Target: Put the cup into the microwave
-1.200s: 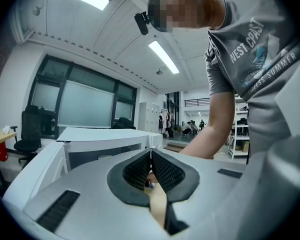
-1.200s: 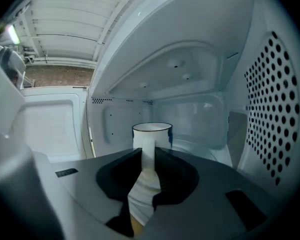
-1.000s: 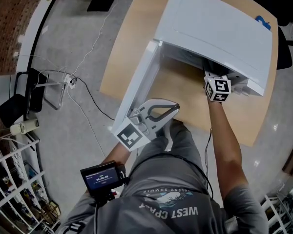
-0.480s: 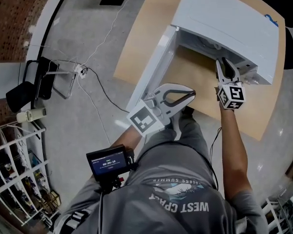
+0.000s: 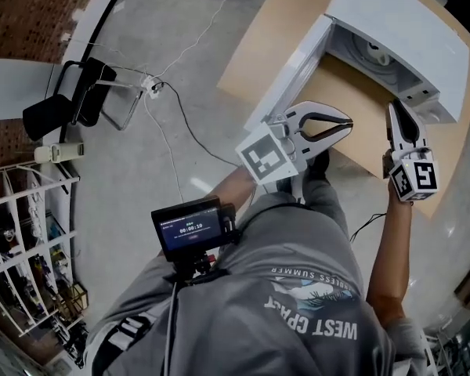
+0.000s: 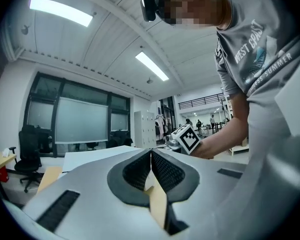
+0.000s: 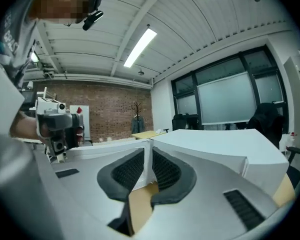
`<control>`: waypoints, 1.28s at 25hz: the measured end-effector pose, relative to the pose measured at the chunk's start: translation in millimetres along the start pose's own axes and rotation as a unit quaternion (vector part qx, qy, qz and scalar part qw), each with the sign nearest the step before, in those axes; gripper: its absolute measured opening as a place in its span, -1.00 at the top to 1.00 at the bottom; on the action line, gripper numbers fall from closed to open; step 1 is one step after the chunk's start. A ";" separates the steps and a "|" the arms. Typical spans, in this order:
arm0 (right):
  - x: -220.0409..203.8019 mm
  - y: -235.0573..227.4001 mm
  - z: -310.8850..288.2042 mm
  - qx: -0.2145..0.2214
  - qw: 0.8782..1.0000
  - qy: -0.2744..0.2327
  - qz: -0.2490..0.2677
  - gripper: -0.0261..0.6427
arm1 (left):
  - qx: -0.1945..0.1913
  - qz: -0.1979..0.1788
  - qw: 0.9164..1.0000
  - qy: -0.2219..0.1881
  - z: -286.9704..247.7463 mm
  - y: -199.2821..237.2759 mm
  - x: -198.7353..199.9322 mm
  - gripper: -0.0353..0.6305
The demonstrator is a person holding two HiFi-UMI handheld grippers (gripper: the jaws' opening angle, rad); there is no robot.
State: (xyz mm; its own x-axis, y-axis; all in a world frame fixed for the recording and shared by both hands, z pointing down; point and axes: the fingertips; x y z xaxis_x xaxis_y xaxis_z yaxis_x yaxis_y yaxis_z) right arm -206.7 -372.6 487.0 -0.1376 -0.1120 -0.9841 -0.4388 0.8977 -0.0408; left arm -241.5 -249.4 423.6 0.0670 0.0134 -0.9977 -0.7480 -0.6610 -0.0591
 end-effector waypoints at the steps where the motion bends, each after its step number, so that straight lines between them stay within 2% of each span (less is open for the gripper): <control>1: 9.1 10.9 9.8 0.008 1.000 -0.001 0.004 0.73 | -0.002 -0.005 1.000 -0.003 4.4 -5.3 4.8 0.82; 8: 61.2 78.6 73.3 0.044 0.998 -0.011 0.045 0.74 | -0.018 -0.036 0.999 -0.020 29.4 -40.3 35.3 0.82; 16: 82.7 123.6 153.5 0.014 0.997 -0.016 0.079 0.74 | -0.057 -0.073 0.995 -0.042 39.4 -96.6 59.6 0.82; 20: 103.8 151.7 191.6 0.007 0.995 -0.026 0.092 0.74 | -0.079 -0.095 0.992 -0.031 50.5 -127.5 75.3 0.82; 22: 99.2 145.3 205.4 0.006 0.995 -0.025 0.094 0.75 | -0.082 -0.094 0.992 -0.032 40.3 -137.3 72.3 0.82; 26: 76.5 105.6 239.4 -0.016 0.996 -0.027 0.086 0.74 | -0.083 -0.057 0.993 -0.058 -3.9 -155.8 62.1 0.82; 32: 88.4 86.6 303.1 -0.030 0.996 -0.034 0.071 0.74 | -0.081 -0.052 0.995 -0.029 -32.6 -195.0 74.9 0.82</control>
State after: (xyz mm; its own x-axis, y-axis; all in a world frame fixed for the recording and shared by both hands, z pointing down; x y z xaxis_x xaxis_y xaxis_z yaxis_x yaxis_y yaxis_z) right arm 12.4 -175.6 344.1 -0.1426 0.0454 -0.9887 -0.4720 0.8749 0.1083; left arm -69.0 -144.0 361.6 0.0973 0.1289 -0.9869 -0.6226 -0.7657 -0.1614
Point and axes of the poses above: the fingertips, and each gripper's own axes: z backward along the fingers, y to its left, x out of its top, and after that the axes turned 6 degrees about -x, right-handed
